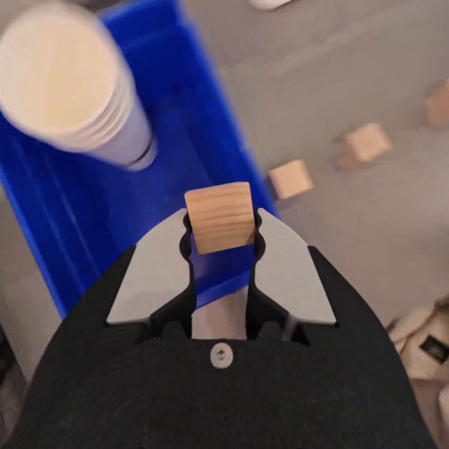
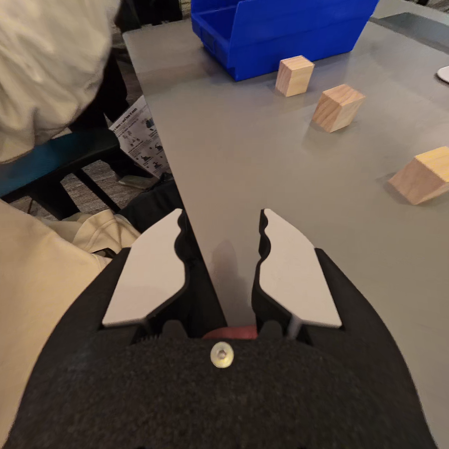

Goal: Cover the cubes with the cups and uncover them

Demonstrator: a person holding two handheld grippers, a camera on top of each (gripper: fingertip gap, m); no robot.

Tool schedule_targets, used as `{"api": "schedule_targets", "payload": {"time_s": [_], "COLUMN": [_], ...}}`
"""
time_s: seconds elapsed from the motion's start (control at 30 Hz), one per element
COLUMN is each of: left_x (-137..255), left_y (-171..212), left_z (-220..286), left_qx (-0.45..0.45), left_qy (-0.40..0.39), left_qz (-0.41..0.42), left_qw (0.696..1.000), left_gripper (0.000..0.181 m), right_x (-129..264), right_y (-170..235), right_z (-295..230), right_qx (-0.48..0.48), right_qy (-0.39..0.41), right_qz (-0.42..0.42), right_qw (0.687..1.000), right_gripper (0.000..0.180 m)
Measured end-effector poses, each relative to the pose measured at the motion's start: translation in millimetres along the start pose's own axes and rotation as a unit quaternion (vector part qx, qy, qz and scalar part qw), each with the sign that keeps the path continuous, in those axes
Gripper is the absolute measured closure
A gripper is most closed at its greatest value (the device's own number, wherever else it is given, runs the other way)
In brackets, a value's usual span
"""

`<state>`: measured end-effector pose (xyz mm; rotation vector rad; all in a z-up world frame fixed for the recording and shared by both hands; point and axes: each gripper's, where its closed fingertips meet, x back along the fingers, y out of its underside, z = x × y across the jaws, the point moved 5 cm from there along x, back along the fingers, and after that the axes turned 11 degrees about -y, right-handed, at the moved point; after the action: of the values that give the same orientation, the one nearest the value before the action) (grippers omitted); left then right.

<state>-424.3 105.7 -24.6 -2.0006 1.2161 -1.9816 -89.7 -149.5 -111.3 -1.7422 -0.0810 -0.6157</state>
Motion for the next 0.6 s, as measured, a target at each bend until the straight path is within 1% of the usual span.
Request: {"api": "schedule_targets", "payload": {"time_s": [0.03,0.1,0.13,0.17,0.2,0.27,0.33,0.43,0.5,0.6], "left_x": [18.6,41.2,44.3,42.2,34.9,7.9,-23.3,-56.3,-68.3,-70.4], "left_y": [-7.0,-12.1,-9.8,-4.7,0.5,8.3,16.5,23.6,24.2,22.9], "left_z": [23.0,86.2,121.3,153.9,181.5,225.4,257.0,282.7,290.1,294.3], "left_qx": [-0.054,-0.175,-0.242,-0.307,-0.359,-0.425,-0.462,-0.495,-0.499,-0.495], "left_qy": [0.032,0.114,0.152,0.179,0.189,0.195,0.204,0.211,0.212,0.23], "left_qz": [0.041,0.098,0.115,0.125,0.126,0.094,0.041,0.003,-0.013,-0.014], "left_qw": [0.997,0.973,0.951,0.926,0.905,0.879,0.862,0.843,0.84,0.838], "left_gripper": [0.132,0.132,0.132,0.132,0.132,0.132,0.132,0.132,0.132,0.132], "right_x": [4.8,14.7,19.0,22.8,25.9,30.5,32.9,33.8,33.6,30.8], "right_y": [-2.2,-6.3,-7.7,-8.6,-8.6,-6.7,-3.0,2.3,5.0,7.0], "right_z": [3.6,10.4,13.7,17.0,20.3,24.8,26.0,25.3,24.9,27.7], "right_qx": [0.003,0.008,0.008,0.007,0.005,0.0,-0.006,-0.016,-0.018,-0.02], "right_qy": [0.01,0.028,0.036,0.043,0.049,0.062,0.067,0.065,0.064,0.066], "right_qz": [0.001,0.006,0.007,0.01,0.01,0.011,0.011,0.013,0.008,-0.003], "right_qw": [1.0,1.0,0.999,0.999,0.999,0.998,0.998,0.998,0.998,0.998], "right_gripper": [0.122,0.123,0.123,0.123,0.123,0.123,0.123,0.124,0.124,0.124]}}
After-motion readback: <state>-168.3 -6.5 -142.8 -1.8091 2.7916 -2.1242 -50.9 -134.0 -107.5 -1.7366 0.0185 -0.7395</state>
